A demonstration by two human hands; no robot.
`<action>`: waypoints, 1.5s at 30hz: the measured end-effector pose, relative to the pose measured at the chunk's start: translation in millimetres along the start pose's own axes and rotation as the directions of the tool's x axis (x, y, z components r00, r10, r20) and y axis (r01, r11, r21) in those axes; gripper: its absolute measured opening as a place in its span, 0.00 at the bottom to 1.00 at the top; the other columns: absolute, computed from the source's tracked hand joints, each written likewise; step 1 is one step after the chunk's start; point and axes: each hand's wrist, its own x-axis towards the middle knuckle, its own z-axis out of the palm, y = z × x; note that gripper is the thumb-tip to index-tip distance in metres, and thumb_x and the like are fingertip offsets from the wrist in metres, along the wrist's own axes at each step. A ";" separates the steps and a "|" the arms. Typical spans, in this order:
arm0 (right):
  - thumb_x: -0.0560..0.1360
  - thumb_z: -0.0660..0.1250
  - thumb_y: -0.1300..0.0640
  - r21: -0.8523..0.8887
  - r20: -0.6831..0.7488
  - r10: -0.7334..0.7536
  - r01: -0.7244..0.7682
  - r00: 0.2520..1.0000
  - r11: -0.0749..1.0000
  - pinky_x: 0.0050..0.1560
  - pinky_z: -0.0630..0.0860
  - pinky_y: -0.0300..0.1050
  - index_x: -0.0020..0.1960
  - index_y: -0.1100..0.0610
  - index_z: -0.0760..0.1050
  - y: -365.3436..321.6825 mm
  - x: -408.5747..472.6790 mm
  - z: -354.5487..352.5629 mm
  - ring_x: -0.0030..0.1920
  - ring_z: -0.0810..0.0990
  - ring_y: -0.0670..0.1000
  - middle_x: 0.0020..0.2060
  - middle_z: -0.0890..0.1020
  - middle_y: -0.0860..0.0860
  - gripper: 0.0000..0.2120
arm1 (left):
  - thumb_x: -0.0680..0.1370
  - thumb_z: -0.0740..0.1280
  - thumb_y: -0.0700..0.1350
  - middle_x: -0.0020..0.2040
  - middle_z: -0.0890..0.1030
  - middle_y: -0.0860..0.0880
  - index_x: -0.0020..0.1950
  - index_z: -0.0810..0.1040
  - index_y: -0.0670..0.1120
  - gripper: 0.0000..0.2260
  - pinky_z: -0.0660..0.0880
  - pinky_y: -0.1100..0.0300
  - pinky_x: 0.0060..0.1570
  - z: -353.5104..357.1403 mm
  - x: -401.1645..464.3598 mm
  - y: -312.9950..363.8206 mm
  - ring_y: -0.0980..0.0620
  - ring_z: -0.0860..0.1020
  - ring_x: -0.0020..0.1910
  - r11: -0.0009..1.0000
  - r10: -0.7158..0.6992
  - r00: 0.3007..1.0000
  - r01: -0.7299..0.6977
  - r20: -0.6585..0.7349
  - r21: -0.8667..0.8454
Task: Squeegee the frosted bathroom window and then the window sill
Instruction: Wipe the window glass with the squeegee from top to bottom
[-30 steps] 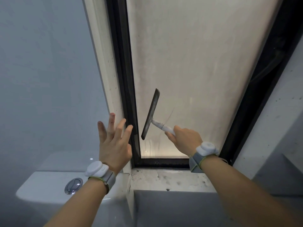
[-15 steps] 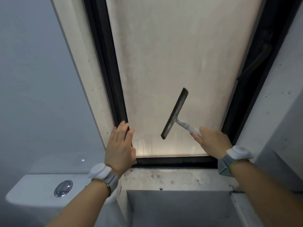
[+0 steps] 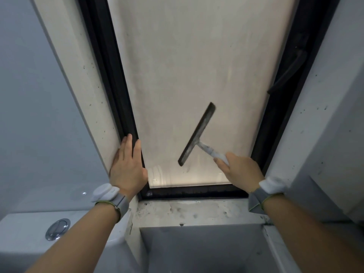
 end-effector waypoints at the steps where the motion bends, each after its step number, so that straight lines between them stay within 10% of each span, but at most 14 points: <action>1: 0.79 0.49 0.33 -0.022 -0.004 -0.027 0.027 1.000 0.999 0.30 0.71 0.47 0.41 0.51 0.66 -9.9 3.9 -0.6 0.30 0.76 0.56 0.32 0.77 0.50 0.23 | 0.71 0.63 0.36 0.81 0.53 0.40 0.79 0.59 0.40 0.36 0.57 0.47 0.77 0.3 1.2 1.4 0.41 0.52 0.80 1.000 0.003 1.000 -0.003 0.000 0.004; 16: 0.78 0.43 0.30 -0.117 -0.030 0.057 -0.060 0.998 0.991 0.27 0.61 0.44 0.42 0.48 0.63 26.2 3.9 -1.2 0.26 0.71 0.49 0.31 0.73 0.44 0.24 | 0.69 0.65 0.36 0.79 0.61 0.41 0.76 0.65 0.41 0.34 0.58 0.46 0.76 3.1 2.2 1.0 0.43 0.58 0.79 0.997 0.026 1.000 -0.025 -0.003 0.067; 29: 0.78 0.45 0.32 0.132 0.040 0.334 -0.336 0.942 0.932 0.26 0.63 0.43 0.39 0.48 0.63 49.9 -40.5 11.8 0.29 0.73 0.48 0.31 0.75 0.47 0.23 | 0.71 0.64 0.39 0.81 0.56 0.43 0.78 0.60 0.45 0.35 0.56 0.49 0.76 3.0 5.5 0.7 0.45 0.55 0.80 0.999 -0.019 1.000 0.018 0.021 0.046; 38: 0.82 0.50 0.38 0.617 -0.046 0.382 -0.274 0.923 0.738 0.33 0.78 0.57 0.41 0.50 0.66 -32.8 -34.8 -1.9 0.32 0.78 0.58 0.33 0.77 0.54 0.19 | 0.71 0.64 0.41 0.81 0.55 0.44 0.78 0.59 0.45 0.35 0.53 0.49 0.78 9.2 7.5 -3.5 0.46 0.51 0.81 0.999 -0.019 0.999 0.017 0.051 0.044; 45: 0.83 0.48 0.41 0.639 -0.126 0.523 -0.334 0.843 0.693 0.41 0.77 0.56 0.48 0.57 0.70 -51.5 -6.3 -2.9 0.38 0.78 0.59 0.36 0.78 0.53 0.22 | 0.71 0.64 0.41 0.81 0.57 0.44 0.78 0.61 0.44 0.35 0.54 0.48 0.77 10.8 8.1 -4.1 0.46 0.52 0.80 0.999 -0.011 0.999 0.008 0.053 0.049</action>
